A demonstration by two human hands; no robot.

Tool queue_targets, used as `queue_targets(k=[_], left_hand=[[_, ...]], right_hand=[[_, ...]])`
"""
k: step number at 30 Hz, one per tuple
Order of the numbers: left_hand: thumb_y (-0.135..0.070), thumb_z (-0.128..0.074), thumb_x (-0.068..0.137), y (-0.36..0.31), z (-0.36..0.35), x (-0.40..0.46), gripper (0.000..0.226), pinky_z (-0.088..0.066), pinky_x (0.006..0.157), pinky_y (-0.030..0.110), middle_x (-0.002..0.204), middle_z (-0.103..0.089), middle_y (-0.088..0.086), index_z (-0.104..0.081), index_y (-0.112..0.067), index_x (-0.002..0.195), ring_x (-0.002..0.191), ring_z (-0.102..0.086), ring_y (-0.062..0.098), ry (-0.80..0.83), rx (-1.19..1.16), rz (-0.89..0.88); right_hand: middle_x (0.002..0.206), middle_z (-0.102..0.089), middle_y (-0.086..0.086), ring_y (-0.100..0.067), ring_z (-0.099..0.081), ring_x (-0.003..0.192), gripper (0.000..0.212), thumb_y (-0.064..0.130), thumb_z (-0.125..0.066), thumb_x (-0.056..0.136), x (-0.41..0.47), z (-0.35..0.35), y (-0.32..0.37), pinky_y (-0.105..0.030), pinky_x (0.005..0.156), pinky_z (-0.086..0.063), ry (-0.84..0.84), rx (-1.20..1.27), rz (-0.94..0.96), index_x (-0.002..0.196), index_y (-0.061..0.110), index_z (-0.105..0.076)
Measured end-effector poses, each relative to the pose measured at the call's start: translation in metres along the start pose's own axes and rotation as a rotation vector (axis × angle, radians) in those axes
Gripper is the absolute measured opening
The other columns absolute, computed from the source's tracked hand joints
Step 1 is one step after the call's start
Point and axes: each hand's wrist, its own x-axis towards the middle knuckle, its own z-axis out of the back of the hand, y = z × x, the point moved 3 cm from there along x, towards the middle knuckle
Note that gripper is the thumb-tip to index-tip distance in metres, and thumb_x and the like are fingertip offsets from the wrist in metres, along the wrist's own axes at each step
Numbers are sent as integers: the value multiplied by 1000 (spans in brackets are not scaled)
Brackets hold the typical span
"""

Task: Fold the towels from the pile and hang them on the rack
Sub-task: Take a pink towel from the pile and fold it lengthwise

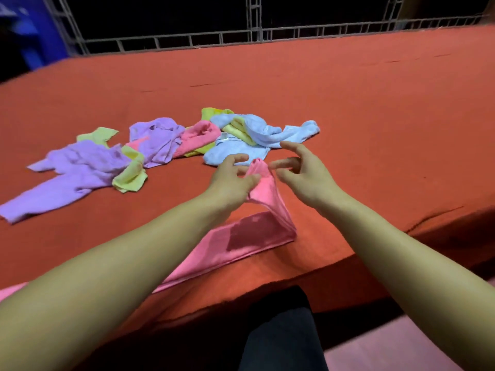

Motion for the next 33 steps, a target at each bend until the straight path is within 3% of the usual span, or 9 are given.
queue_targets(k=[5, 8, 12, 15, 17, 22, 27, 29, 33], left_hand=[[-1, -63, 91, 14, 66, -36, 46, -53, 59, 24, 112, -65, 8, -47, -15, 131, 83, -64, 11, -61, -29, -25], [-2, -65, 90, 17, 101, -60, 47, -58, 68, 33, 112, -64, 9, -47, -18, 131, 88, -64, 12, -132, -37, -42], [-6, -77, 78, 26, 150, -96, 62, -58, 78, 55, 113, -63, 9, -48, -24, 129, 95, -68, 27, -273, -5, -48], [-6, -79, 75, 39, 189, -126, 63, -58, 71, 43, 104, -63, 5, -48, -28, 124, 79, -65, 27, -372, 71, -45], [-3, -75, 80, 49, 213, -144, 58, -51, 66, 33, 101, -61, -1, -45, -29, 122, 70, -57, 22, -427, 97, -39], [-5, -73, 83, 76, 265, -179, 54, -49, 63, 35, 103, -63, -1, -46, -32, 122, 67, -56, 22, -579, 143, 6], [-5, -72, 83, 96, 314, -205, 52, -48, 57, 21, 100, -63, -4, -48, -30, 122, 62, -57, 8, -700, 209, 59], [-7, -73, 83, 104, 333, -213, 52, -53, 66, 23, 103, -64, -4, -47, -30, 123, 73, -62, 12, -730, 229, 103], [-14, -73, 83, 120, 361, -225, 50, -54, 87, 45, 107, -67, -4, -47, -35, 120, 90, -66, 25, -766, 284, 181]], right_hand=[[115, -66, 0, -8, -62, 103, 55, 17, -65, 93, 14, -62, 23, -17, 87, -47, 328, -123, 130, 142, 21, -41], [92, -63, -2, -6, -58, 79, 47, 9, -63, 94, 22, -104, 43, -19, 74, -46, 481, -62, 155, 136, 20, -45], [84, -61, 3, -10, -56, 79, 55, 9, -68, 90, 26, -162, 66, -29, 73, -46, 566, 15, 188, 140, 17, -47], [84, -61, 6, -11, -56, 77, 57, 13, -71, 89, 21, -208, 82, -35, 71, -46, 658, 27, 228, 140, 21, -47], [83, -62, 6, -8, -56, 74, 58, 13, -71, 89, 15, -240, 90, -29, 69, -45, 724, 28, 248, 140, 21, -46], [84, -64, 1, 3, -56, 61, 59, 9, -69, 89, -3, -314, 106, -15, 58, -44, 826, 1, 301, 142, 14, -42], [87, -65, 4, 4, -56, 66, 59, 18, -71, 88, -18, -378, 114, -18, 69, -44, 863, -53, 348, 141, 16, -44], [85, -63, 7, 5, -56, 69, 59, 18, -71, 89, -24, -401, 115, -16, 76, -44, 881, -59, 357, 141, 14, -43], [84, -63, 8, 6, -57, 70, 58, 16, -70, 89, -34, -437, 118, -5, 70, -39, 887, -72, 371, 140, 12, -43]])
